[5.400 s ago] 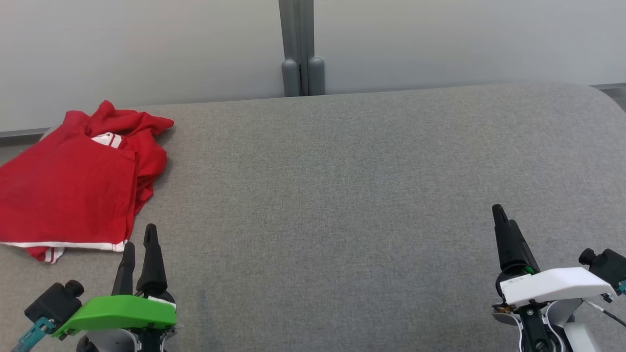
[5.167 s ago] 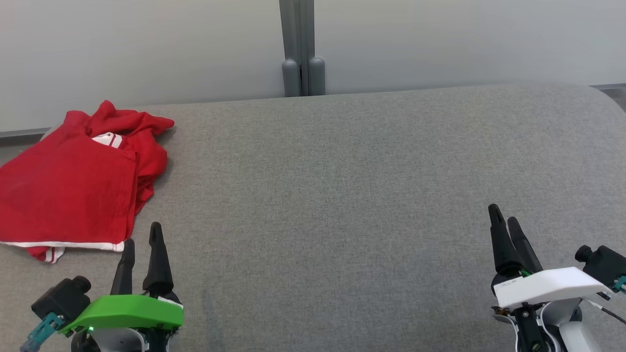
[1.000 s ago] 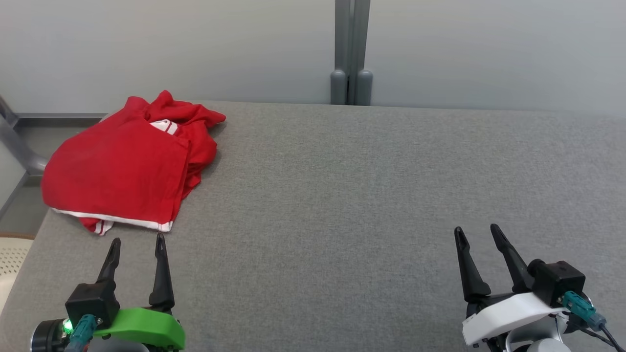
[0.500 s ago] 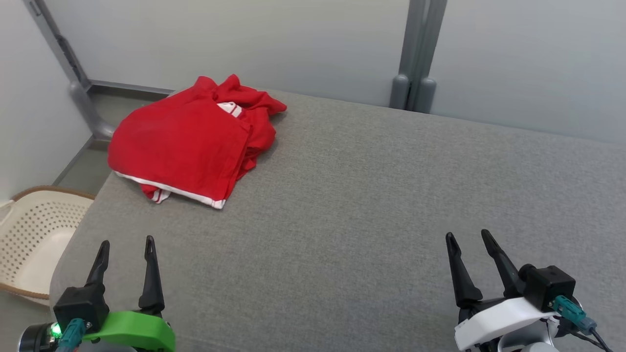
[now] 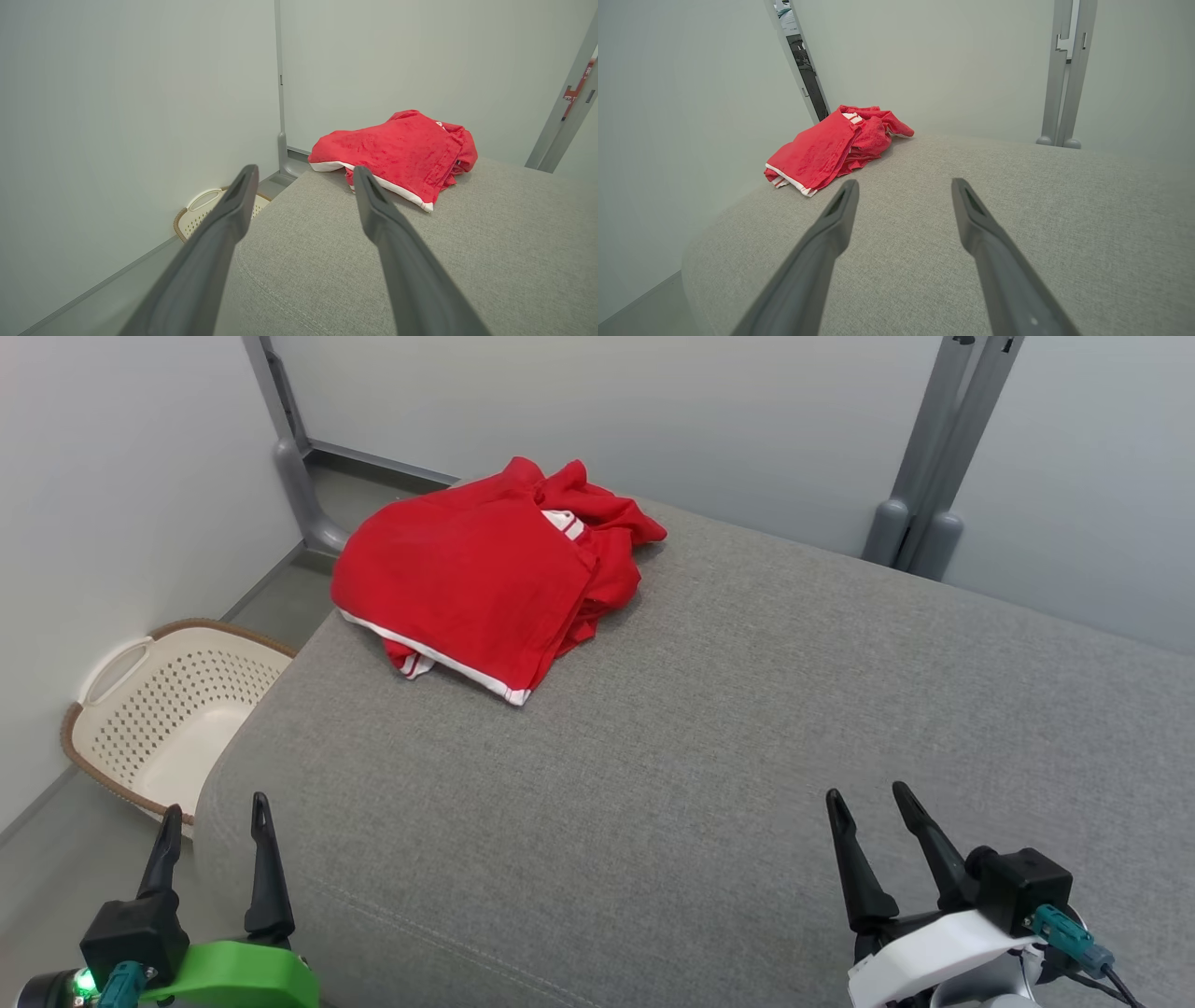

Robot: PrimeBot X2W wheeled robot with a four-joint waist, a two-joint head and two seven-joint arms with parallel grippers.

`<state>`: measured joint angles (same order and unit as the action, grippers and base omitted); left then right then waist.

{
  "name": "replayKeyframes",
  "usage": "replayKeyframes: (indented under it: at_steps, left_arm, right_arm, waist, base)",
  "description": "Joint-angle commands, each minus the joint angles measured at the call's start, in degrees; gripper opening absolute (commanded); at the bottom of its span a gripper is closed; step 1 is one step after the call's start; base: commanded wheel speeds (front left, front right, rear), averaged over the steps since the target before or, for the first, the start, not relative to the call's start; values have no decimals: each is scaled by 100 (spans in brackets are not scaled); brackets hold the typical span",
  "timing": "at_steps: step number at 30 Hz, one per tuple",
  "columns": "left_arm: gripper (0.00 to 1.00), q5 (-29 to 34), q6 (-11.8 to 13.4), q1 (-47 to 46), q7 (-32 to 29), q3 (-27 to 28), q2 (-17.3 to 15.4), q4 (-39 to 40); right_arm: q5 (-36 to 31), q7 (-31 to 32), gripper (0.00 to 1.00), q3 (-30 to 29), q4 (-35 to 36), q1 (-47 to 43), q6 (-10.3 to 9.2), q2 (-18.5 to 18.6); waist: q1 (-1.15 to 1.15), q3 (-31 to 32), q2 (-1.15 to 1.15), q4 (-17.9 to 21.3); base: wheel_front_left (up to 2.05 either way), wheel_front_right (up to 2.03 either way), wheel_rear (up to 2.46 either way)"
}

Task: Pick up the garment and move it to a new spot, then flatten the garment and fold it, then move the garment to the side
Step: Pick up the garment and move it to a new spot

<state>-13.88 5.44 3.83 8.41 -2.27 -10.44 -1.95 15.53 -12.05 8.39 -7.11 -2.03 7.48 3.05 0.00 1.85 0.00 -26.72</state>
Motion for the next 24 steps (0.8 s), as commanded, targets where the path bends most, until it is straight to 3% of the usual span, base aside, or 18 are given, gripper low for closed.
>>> replayKeyframes:
  at_steps: [1,15,24]
  left_arm:
    - [100,-10,17,80,37,5,-25,-1]
    - [100,-96,161,51,234,91,2,-115]
    - [100,-220,51,-862,330,143,-104,-212]
  right_arm:
    - [17,-23,100,11,-15,24,2,14]
    - [76,-1,100,164,-62,81,1,82]
    - [52,74,100,85,108,285,1,338]
  waist:
    - [0,-17,0,-126]
    - [0,-68,0,-22]
    - [0,-603,0,528]
  base:
    - [0,0,0]
    - [0,0,0]
    - [0,0,0]
